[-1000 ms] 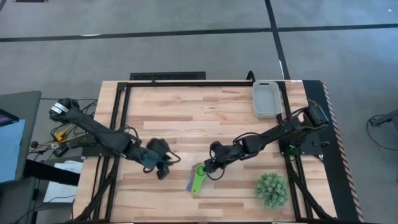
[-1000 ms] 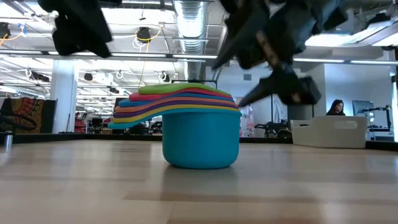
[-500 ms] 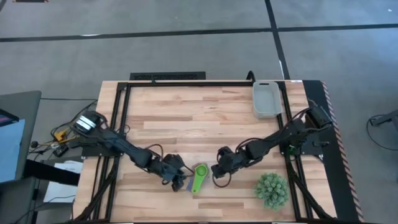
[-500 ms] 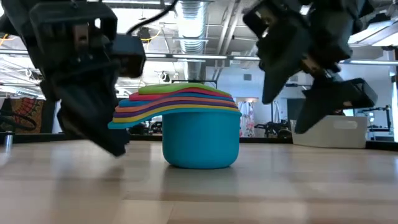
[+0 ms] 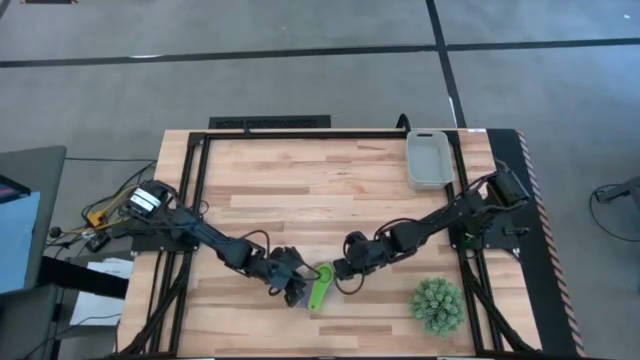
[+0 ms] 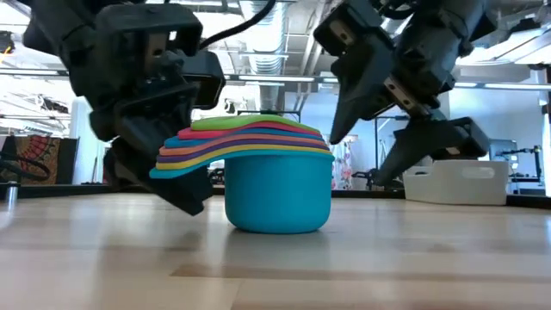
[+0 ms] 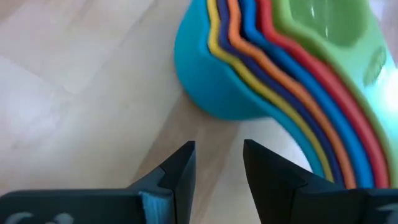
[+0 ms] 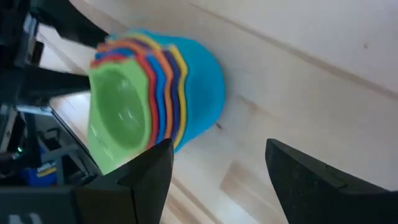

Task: Nest measuring cups in basket
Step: Put the nested measuring cups into the bin

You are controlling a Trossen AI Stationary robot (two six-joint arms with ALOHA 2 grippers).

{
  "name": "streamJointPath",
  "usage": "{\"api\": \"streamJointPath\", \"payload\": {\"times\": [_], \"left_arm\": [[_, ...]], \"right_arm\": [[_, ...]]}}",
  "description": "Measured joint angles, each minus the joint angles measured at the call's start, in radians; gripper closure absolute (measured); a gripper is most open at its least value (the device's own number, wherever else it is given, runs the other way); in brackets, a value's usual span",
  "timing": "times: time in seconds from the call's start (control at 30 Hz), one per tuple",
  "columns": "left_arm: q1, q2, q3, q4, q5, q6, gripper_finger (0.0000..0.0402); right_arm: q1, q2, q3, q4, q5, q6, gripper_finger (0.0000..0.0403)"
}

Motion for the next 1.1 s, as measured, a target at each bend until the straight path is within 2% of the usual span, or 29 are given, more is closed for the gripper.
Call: {"api": "streamJointPath", "payload": {"times": [0.43,0.73,0.93,1.1], "left_arm": [[0.052,0.000,0.001,0.047,0.032,0.007,0.0281],[0.061,0.000,0.002,0.060,0.031,-0.053,0.0281],[0.054,0.000,0.002,0.069,0.016,-0.098,0.0281],[0.049,0.000,0.002,0.073,-0.010,-0.133,0.0281]], "right_arm": [[-0.045,0.000,0.000,0.028,-0.018,-0.048,0.0127],[-0.055,-0.015,0.000,-0.029,-0.066,-0.081,0.0127],[-0.052,-0.086,0.001,-0.009,-0.071,-0.109,0.0127],[-0.054,-0.088,0.001,-0.005,-0.071,-0.122,0.0127]]}}
